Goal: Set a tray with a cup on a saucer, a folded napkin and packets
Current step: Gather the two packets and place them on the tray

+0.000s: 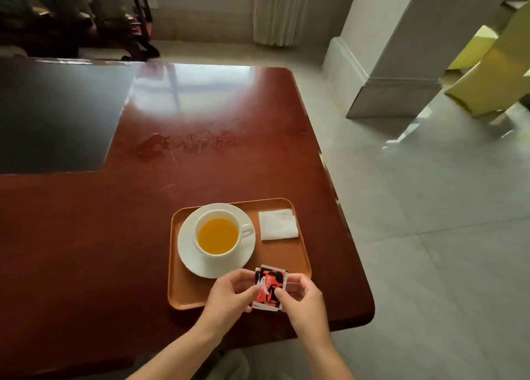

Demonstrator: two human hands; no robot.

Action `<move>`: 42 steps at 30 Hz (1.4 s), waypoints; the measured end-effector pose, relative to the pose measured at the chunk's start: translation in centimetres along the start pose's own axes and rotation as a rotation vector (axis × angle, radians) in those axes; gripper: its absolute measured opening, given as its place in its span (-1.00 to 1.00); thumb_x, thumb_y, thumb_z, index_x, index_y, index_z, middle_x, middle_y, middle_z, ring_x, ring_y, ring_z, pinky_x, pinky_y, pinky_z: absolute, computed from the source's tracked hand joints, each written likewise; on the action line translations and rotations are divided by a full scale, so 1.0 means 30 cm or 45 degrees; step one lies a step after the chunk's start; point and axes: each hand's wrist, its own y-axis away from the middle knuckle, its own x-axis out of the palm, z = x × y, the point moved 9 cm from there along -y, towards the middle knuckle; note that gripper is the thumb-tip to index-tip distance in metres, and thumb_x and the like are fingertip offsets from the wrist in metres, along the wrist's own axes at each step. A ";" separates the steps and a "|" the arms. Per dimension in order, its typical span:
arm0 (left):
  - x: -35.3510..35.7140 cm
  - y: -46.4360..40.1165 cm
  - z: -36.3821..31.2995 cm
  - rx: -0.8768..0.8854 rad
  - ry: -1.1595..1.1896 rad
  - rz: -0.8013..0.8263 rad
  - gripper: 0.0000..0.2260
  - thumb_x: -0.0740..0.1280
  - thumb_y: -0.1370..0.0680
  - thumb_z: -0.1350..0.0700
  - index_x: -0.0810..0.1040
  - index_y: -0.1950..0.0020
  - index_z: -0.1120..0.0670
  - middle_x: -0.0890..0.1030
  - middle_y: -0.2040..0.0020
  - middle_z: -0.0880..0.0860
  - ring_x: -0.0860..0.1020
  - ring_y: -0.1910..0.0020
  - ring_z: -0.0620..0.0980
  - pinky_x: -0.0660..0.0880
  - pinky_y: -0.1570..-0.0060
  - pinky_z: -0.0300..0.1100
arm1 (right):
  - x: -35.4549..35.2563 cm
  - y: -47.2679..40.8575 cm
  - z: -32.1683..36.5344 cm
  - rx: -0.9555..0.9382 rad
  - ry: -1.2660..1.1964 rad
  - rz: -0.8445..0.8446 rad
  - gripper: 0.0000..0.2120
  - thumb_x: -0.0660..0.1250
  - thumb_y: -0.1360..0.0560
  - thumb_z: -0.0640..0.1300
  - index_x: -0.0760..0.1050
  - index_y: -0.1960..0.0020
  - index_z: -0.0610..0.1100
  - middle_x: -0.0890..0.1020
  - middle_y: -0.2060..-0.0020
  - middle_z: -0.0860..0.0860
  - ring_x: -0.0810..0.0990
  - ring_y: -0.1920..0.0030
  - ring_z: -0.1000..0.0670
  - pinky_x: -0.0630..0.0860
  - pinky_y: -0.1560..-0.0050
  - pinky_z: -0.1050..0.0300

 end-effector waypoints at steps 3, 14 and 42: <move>0.023 -0.060 0.024 -0.056 -0.016 -0.072 -0.90 0.45 -0.46 0.15 0.62 0.08 -0.03 0.71 0.20 -0.04 0.66 0.24 -0.15 0.51 0.40 -0.34 | -0.002 -0.071 -0.022 0.033 0.094 0.051 -0.85 0.46 -0.37 -0.21 0.57 0.08 -0.07 0.67 0.19 0.02 0.64 0.16 0.05 0.61 0.08 -0.05; 0.102 -0.181 0.099 -0.225 -0.025 -0.419 -0.85 0.47 -0.44 0.12 0.61 0.02 0.07 0.69 0.16 0.02 0.65 0.15 -0.11 0.56 0.21 -0.30 | 0.001 -0.347 -0.014 -0.125 0.490 0.265 -0.86 0.46 -0.40 -0.02 0.51 0.19 -0.01 0.57 0.36 0.14 0.52 0.34 0.21 0.40 0.41 0.42; 0.282 -0.133 0.138 0.208 -1.590 0.150 -0.41 -0.13 -0.58 -0.23 -0.35 -0.48 -0.10 -0.37 -0.49 -0.16 -0.43 -0.43 -0.17 -0.32 -0.42 0.06 | -0.004 -0.299 -0.011 -1.233 1.368 0.263 -0.54 0.52 -0.31 -0.05 0.57 -0.19 -0.05 0.62 -0.18 -0.04 0.54 -0.25 -0.12 0.48 -0.16 -0.18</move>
